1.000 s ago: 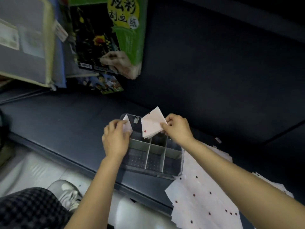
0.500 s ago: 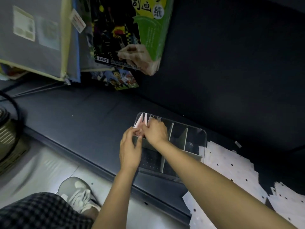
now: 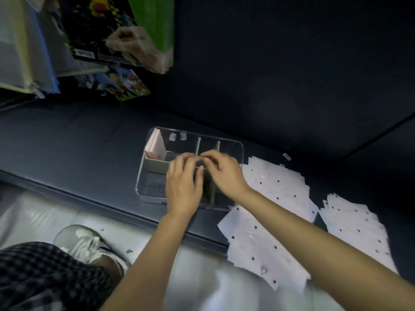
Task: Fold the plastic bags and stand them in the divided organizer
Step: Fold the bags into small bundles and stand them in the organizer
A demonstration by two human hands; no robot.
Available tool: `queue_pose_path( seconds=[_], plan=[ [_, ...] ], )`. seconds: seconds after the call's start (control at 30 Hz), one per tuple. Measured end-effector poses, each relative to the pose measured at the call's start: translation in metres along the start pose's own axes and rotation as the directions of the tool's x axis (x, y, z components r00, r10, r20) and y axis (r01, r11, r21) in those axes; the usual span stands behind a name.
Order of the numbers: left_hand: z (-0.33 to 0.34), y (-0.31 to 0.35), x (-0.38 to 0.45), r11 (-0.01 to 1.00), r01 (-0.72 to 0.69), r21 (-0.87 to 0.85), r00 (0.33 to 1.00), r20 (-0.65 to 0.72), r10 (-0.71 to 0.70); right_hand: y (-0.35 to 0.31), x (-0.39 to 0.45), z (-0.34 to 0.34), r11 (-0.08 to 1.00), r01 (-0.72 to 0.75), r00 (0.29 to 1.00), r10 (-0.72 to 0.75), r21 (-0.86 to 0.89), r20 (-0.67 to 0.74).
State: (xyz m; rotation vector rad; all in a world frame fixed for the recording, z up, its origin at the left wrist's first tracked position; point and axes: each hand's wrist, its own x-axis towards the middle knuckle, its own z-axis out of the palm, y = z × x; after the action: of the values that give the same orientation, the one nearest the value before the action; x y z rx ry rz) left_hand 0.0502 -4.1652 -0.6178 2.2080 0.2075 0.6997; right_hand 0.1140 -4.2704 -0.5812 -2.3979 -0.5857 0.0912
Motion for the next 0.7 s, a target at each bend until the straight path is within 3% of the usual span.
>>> queue_pose_path(
  seconds=[0.07, 0.13, 0.23, 0.3, 0.33, 0.43, 0.57, 0.63, 0.7],
  plan=[
    [0.015, 0.019, -0.022, 0.992, -0.115, -0.053, 0.975, 0.183, 0.123, 0.039, -0.045, -0.032, 0.998, -0.049, 0.995, 0.046, -0.035, -0.089],
    [0.032, 0.033, -0.049, 0.981, -0.166, -0.098, 0.876, 0.442, 0.192, 0.080, -0.098, -0.056, 0.981, -0.167, 0.984, 0.159, -0.102, -0.082],
    [0.052, 0.036, -0.095, 0.964, -0.260, -0.047, 0.578, 0.792, 0.195, 0.126, -0.180, -0.067, 0.936, -0.254, 0.951, 0.288, -0.245, 0.114],
    [0.057, 0.029, -0.121, 0.926, -0.376, 0.011, 0.420, 0.893, 0.160, 0.148, -0.227, -0.062, 0.920, -0.194, 0.913, 0.297, -0.340, 0.282],
    [0.058, 0.026, -0.131, 0.902, -0.430, 0.031, 0.378, 0.914, 0.149, 0.154, -0.245, -0.058, 0.913, -0.164, 0.892, 0.300, -0.374, 0.339],
    [0.058, 0.025, -0.142, 0.850, -0.520, 0.083, 0.378, 0.915, 0.142, 0.159, -0.278, -0.048, 0.875, -0.055, 0.891, 0.260, -0.481, 0.371],
    [0.060, 0.037, -0.145, 0.859, -0.501, 0.106, 0.451, 0.879, 0.154, 0.157, -0.278, -0.047, 0.853, 0.053, 0.975, 0.069, -0.519, 0.212],
    [0.060, 0.042, -0.146, 0.858, -0.500, 0.117, 0.438, 0.889, 0.134, 0.160, -0.273, -0.051, 0.919, 0.031, 0.978, 0.053, -0.392, 0.202],
    [0.061, 0.048, -0.147, 0.857, -0.500, 0.123, 0.422, 0.899, 0.117, 0.168, -0.272, -0.055, 0.961, -0.063, 0.956, 0.136, -0.270, 0.258]
  ],
)
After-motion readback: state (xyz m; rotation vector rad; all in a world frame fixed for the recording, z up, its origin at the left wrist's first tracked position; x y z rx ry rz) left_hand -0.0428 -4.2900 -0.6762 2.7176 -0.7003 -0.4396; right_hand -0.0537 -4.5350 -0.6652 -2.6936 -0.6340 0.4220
